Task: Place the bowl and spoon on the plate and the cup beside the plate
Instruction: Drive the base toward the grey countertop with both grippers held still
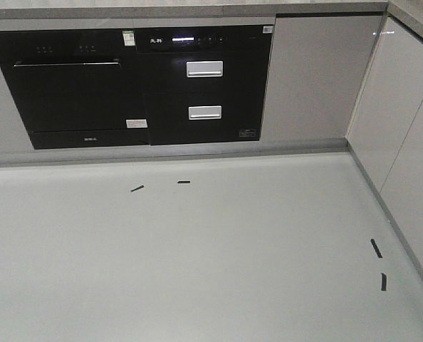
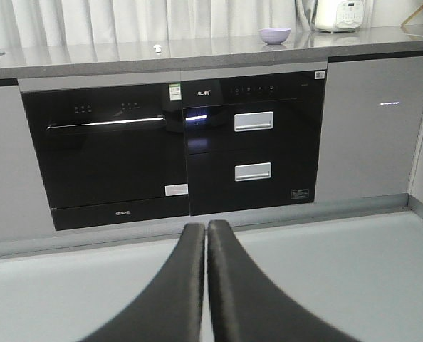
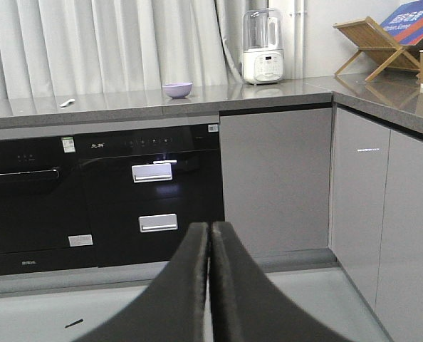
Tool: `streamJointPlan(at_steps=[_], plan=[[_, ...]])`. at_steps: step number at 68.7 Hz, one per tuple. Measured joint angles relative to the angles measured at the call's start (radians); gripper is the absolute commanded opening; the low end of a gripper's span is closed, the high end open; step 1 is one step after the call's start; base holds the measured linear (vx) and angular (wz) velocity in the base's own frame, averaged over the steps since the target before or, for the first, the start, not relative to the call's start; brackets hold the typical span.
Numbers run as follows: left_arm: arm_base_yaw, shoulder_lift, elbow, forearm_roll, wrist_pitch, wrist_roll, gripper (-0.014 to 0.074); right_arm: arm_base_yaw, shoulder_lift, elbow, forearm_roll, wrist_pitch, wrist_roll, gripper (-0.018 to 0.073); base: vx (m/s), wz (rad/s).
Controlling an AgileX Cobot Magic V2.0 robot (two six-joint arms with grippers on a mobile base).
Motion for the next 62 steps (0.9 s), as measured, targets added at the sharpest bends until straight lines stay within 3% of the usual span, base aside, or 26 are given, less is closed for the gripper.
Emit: streamJointPlan(at_steps=[62], plan=[[0.0, 0.0, 0.0, 0.0, 0.0, 0.0, -0.0006, 0.0, 0.0, 0.0, 0.0, 0.0, 0.0, -0.0005, 0.04, 0.01]])
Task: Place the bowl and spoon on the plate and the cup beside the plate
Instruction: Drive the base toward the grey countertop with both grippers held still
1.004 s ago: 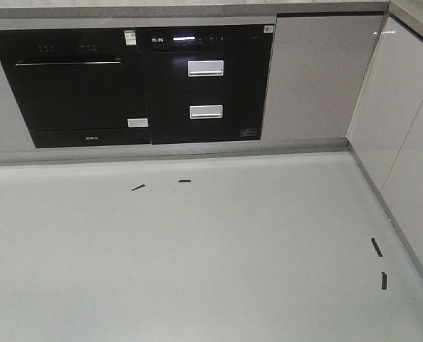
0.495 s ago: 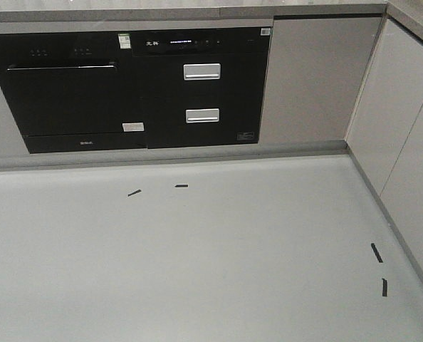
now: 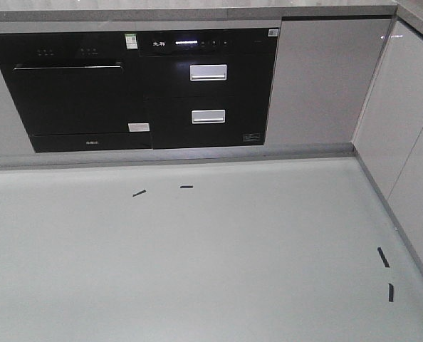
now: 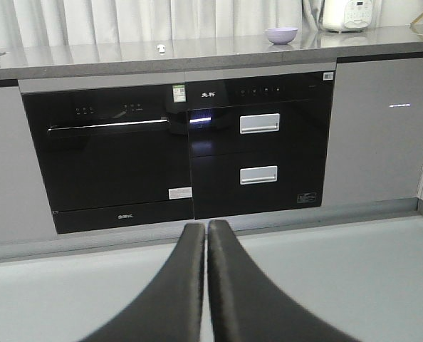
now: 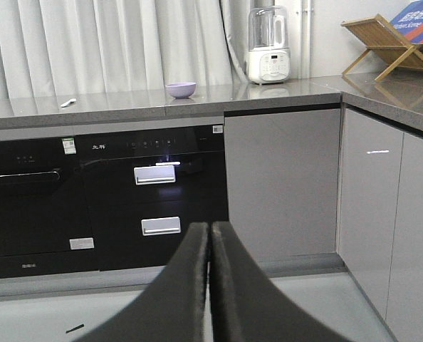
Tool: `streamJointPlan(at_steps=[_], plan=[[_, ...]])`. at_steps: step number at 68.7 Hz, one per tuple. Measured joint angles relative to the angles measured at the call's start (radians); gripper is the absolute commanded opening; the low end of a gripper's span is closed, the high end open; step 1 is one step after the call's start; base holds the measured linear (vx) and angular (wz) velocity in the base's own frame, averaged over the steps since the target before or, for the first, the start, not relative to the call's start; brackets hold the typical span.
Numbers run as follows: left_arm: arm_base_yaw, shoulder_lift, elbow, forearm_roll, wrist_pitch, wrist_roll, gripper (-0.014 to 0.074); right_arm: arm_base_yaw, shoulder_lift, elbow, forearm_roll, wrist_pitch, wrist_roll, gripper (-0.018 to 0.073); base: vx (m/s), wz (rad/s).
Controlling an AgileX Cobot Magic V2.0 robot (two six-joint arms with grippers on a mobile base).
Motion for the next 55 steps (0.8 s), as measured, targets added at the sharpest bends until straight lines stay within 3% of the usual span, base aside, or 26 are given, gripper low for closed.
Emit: streamJointPlan(at_steps=[55], plan=[[0.0, 0.0, 0.0, 0.0, 0.0, 0.0, -0.0006, 0.0, 0.0, 0.0, 0.0, 0.0, 0.0, -0.0005, 0.01, 0.03]])
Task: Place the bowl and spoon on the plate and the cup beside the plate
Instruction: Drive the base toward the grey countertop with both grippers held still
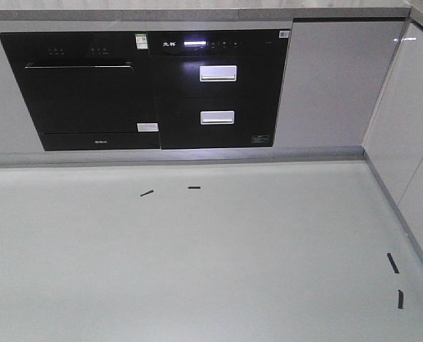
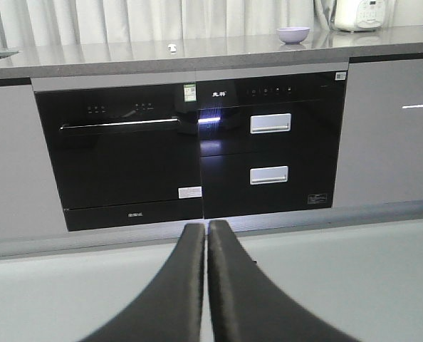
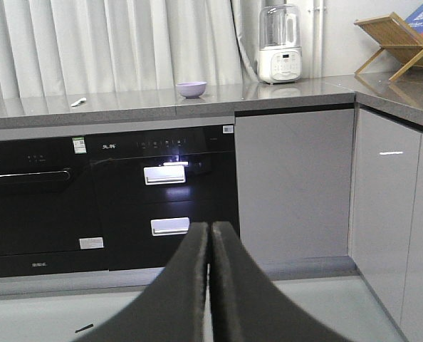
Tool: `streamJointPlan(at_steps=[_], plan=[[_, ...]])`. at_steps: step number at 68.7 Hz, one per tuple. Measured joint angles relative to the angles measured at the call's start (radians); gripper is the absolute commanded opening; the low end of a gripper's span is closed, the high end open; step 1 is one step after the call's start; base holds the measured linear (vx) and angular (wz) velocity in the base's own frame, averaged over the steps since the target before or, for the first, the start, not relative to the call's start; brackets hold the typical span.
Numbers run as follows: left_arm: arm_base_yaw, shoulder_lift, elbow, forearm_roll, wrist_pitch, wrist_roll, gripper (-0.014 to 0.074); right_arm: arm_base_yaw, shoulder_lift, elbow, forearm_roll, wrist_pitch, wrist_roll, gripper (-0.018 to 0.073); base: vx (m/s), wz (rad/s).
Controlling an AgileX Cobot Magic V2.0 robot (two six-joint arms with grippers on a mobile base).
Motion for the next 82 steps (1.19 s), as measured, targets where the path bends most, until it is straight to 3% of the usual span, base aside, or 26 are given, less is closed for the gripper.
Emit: streamJointPlan(at_steps=[82], plan=[[0.0, 0.0, 0.0, 0.0, 0.0, 0.0, -0.0006, 0.0, 0.0, 0.0, 0.0, 0.0, 0.0, -0.0005, 0.03, 0.04]])
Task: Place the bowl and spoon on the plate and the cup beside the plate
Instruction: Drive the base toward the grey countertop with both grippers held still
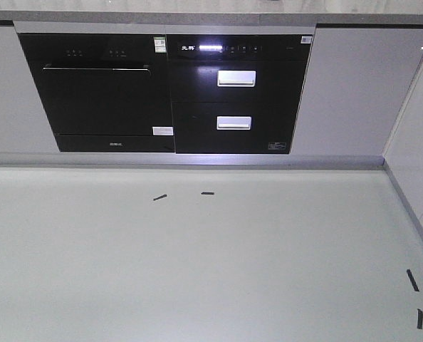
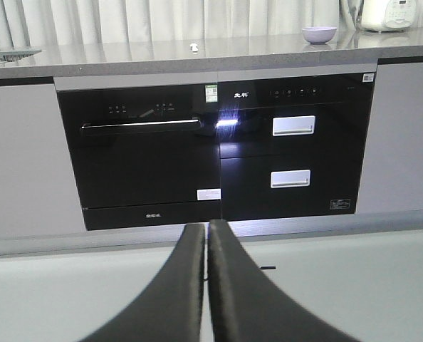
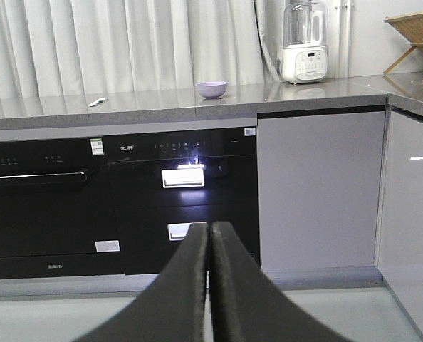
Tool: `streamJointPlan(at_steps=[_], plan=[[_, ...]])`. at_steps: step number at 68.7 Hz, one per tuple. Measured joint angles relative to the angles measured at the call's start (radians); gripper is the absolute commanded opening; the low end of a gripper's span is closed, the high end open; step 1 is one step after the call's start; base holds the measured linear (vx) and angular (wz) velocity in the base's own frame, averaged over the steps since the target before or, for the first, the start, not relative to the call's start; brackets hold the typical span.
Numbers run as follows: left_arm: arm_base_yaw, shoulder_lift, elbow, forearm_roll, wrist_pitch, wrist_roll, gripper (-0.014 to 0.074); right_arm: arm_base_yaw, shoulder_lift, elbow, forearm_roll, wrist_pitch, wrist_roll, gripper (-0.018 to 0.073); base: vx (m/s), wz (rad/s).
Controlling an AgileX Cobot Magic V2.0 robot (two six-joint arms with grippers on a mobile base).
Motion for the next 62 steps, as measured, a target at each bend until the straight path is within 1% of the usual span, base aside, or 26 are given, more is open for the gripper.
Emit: streamJointPlan(at_steps=[62], plan=[[0.0, 0.0, 0.0, 0.0, 0.0, 0.0, -0.0006, 0.0, 0.0, 0.0, 0.0, 0.0, 0.0, -0.0005, 0.09, -0.03]])
